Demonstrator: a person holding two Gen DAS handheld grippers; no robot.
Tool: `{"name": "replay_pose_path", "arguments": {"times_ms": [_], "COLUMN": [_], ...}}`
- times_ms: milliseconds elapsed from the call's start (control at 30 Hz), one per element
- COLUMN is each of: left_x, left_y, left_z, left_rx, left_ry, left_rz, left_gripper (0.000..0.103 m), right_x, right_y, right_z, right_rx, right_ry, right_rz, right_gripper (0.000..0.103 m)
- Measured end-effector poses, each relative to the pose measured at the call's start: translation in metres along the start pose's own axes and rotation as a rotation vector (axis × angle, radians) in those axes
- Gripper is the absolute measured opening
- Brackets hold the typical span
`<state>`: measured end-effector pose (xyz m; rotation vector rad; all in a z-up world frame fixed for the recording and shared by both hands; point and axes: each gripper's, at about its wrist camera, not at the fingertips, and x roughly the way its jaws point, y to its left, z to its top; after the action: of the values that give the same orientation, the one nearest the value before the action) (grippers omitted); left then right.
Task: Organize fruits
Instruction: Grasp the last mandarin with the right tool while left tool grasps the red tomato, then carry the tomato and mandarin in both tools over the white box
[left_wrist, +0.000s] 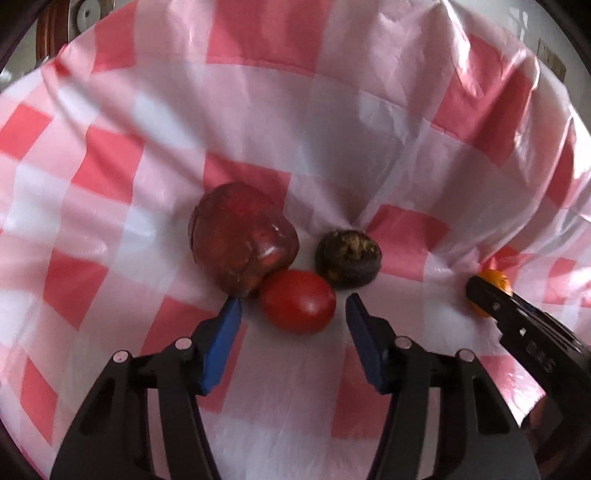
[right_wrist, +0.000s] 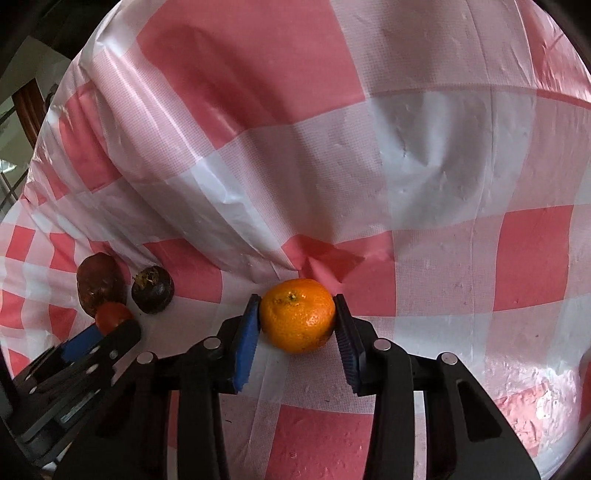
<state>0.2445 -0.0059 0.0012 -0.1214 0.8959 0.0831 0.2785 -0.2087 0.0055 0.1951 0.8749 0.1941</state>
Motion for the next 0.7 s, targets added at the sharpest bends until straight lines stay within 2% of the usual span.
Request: {"name": "replay_pose_path", "arguments": {"times_ms": [67, 133, 300, 433, 533, 600, 700], "left_x": [0.0, -0.003, -0.034, -0.066, -0.088, -0.101, -0.128], "left_y": [-0.003, -0.004, 0.005, 0.02, 0.038, 0.048, 0.066], "left_z": [-0.001, -0.005, -0.019, -0.031, -0.057, -0.073, -0.103], "left_rx": [0.026, 0.044, 0.023, -0.049, -0.06, -0.083, -0.1], "left_ry": [-0.006, -0.012, -0.098, -0.161, -0.19, -0.186, -0.235], "left_rz": [0.019, -0.017, -0.025, -0.063, -0.032, -0.038, -0.039], "left_gripper": [0.047, 0.037, 0.037, 0.037, 0.037, 0.037, 0.037], "right_x": [-0.001, -0.003, -0.007, -0.013, -0.012, -0.014, -0.03], "right_y": [-0.003, 0.001, -0.008, -0.017, -0.02, -0.021, -0.018], "right_z": [0.0, -0.002, -0.002, -0.004, -0.004, -0.005, -0.013], "right_rx": [0.002, 0.007, 0.029, 0.04, 0.041, 0.04, 0.052], "right_ry": [-0.001, -0.002, -0.009, -0.014, -0.016, -0.022, -0.059], "right_rz": [0.002, 0.007, 0.038, 0.055, 0.059, 0.057, 0.031], "right_gripper": [0.039, 0.039, 0.039, 0.039, 0.039, 0.039, 0.039]}}
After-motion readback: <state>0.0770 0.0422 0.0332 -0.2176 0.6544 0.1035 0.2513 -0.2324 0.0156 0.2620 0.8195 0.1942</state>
